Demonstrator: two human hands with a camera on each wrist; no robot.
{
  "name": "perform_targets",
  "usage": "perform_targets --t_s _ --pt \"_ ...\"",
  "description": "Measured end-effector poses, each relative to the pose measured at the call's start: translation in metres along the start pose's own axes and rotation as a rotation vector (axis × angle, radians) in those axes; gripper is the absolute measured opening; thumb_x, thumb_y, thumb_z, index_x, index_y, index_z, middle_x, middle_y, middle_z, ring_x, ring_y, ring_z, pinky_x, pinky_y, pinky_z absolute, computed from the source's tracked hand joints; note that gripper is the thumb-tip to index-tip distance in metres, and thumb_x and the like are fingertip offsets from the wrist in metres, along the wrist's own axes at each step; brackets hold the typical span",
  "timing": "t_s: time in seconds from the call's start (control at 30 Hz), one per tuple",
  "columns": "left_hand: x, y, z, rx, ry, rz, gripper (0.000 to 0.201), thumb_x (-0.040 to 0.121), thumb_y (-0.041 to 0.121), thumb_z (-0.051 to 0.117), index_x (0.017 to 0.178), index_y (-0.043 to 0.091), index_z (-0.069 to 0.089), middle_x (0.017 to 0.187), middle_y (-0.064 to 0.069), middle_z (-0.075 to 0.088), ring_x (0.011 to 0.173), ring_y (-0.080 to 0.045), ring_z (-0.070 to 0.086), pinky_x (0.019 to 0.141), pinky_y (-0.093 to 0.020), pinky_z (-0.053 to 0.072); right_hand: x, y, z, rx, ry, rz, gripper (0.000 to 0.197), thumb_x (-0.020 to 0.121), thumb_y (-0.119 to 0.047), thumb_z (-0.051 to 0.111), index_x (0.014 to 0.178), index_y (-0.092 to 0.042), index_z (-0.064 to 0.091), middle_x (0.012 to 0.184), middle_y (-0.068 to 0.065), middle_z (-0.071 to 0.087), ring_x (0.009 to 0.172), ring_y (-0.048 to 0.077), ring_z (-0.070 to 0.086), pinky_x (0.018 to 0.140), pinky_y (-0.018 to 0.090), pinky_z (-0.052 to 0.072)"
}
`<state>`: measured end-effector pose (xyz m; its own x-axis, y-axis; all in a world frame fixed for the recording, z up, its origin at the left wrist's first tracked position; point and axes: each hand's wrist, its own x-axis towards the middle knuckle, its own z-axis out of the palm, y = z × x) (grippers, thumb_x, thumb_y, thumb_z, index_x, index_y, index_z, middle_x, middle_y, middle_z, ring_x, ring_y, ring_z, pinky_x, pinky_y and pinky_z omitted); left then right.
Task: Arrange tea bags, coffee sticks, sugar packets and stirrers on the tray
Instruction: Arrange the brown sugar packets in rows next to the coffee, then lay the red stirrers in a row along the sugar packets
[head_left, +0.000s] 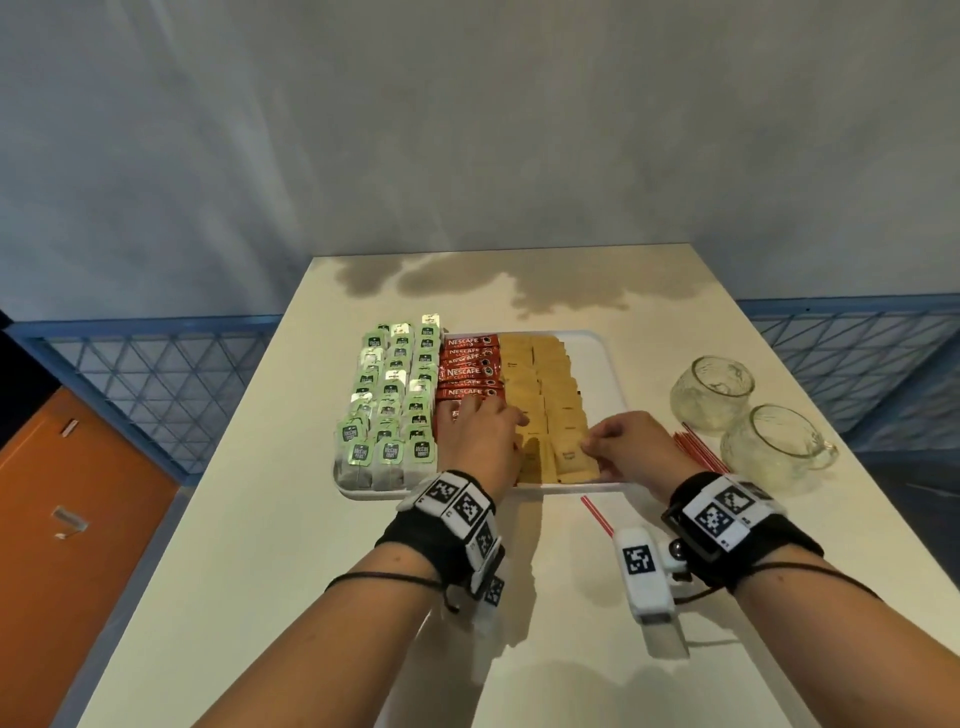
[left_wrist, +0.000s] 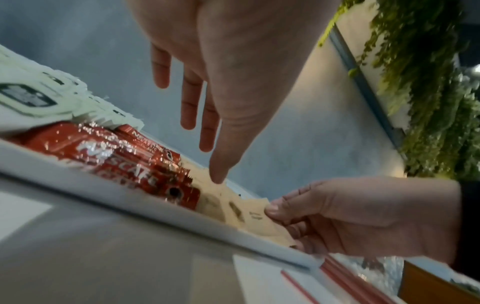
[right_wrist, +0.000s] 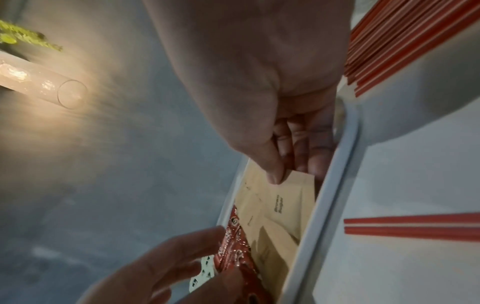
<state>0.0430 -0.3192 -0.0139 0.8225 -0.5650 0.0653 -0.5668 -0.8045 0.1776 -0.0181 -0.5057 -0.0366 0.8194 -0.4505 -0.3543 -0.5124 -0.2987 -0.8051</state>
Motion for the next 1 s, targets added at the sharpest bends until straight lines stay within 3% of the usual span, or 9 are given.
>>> perform_targets --t_s 0.13,0.27,0.4,0.53,0.63,0.7,0.77,0.83,1.0 --pt "0.008 0.01 0.011 0.161 -0.103 0.08 0.03 0.093 0.035 0.057 0.121 0.031 0.065 0.13 0.005 0.059 0.126 -0.023 0.042 0.113 -0.05 0.015 0.007 0.007 0.002 -0.146 0.014 -0.037 0.009 0.09 -0.012 0.068 0.09 -0.005 0.072 0.085 0.012 0.074 0.064 0.017 0.067 0.058 0.023 0.054" --pt "0.01 0.015 0.021 0.247 -0.092 0.078 0.024 0.092 0.033 0.058 0.11 0.025 0.07 0.119 0.004 0.064 0.124 -0.022 0.045 0.115 -0.052 0.01 0.008 0.008 0.005 -0.232 0.05 -0.086 0.01 0.088 -0.017 0.069 0.086 -0.007 0.069 0.081 0.01 0.073 0.074 0.023 0.07 0.077 0.038 0.059" --pt "0.01 0.019 0.023 0.247 -0.086 0.063 0.024 0.092 0.032 0.057 0.109 0.025 0.071 0.118 0.003 0.064 0.123 -0.023 0.046 0.115 -0.052 0.011 0.003 0.006 0.007 -0.248 0.063 -0.114 0.011 0.083 -0.017 0.074 0.085 -0.011 0.065 0.084 0.006 0.07 0.082 0.023 0.068 0.082 0.042 0.057" --pt "0.001 0.023 0.022 0.187 -0.044 0.06 0.024 0.093 0.036 0.055 0.112 0.028 0.068 0.121 0.004 0.062 0.121 -0.022 0.045 0.113 -0.05 0.016 -0.009 0.01 -0.013 -0.294 0.203 -0.224 0.023 0.086 -0.025 0.073 0.103 -0.012 0.066 0.099 0.004 0.066 0.089 0.019 0.062 0.076 0.029 0.048" --pt "-0.014 0.034 0.022 0.118 -0.008 0.112 0.023 0.094 0.042 0.054 0.109 0.03 0.066 0.118 0.008 0.061 0.118 -0.019 0.048 0.105 -0.042 0.024 -0.016 0.024 -0.038 -0.437 0.305 -0.251 0.039 0.091 -0.029 0.066 0.124 -0.01 0.062 0.124 0.012 0.058 0.108 0.025 0.059 0.091 0.034 0.047" --pt "-0.023 0.043 0.024 0.08 -0.025 0.141 0.019 0.093 0.043 0.057 0.102 0.03 0.068 0.11 0.009 0.064 0.109 -0.016 0.053 0.097 -0.038 0.027 -0.017 0.033 -0.05 -0.514 0.254 -0.163 0.049 0.093 -0.034 0.063 0.131 -0.004 0.056 0.133 0.016 0.054 0.12 0.031 0.054 0.1 0.04 0.045" --pt "-0.029 0.05 0.028 0.023 -0.08 0.158 0.016 0.091 0.043 0.061 0.099 0.031 0.067 0.104 0.011 0.064 0.104 -0.014 0.056 0.095 -0.036 0.028 -0.018 0.041 -0.053 -0.566 0.166 -0.08 0.047 0.093 -0.038 0.059 0.123 -0.001 0.057 0.127 0.017 0.056 0.118 0.033 0.053 0.097 0.041 0.045" --pt "-0.033 0.056 0.032 -0.023 -0.151 0.201 0.018 0.089 0.043 0.065 0.104 0.033 0.065 0.102 0.012 0.063 0.104 -0.012 0.056 0.096 -0.036 0.029 -0.024 0.047 -0.051 -0.596 0.111 -0.051 0.044 0.093 -0.038 0.056 0.117 -0.001 0.055 0.124 0.017 0.056 0.115 0.033 0.053 0.094 0.041 0.045" --pt "-0.037 0.066 0.035 -0.024 -0.247 0.264 0.032 0.088 0.042 0.065 0.12 0.041 0.061 0.103 0.01 0.062 0.103 -0.013 0.055 0.089 -0.035 0.03 -0.04 0.057 -0.044 -0.639 0.042 -0.105 0.053 0.096 -0.036 0.053 0.137 -0.003 0.044 0.142 0.02 0.045 0.131 0.035 0.043 0.106 0.041 0.038"
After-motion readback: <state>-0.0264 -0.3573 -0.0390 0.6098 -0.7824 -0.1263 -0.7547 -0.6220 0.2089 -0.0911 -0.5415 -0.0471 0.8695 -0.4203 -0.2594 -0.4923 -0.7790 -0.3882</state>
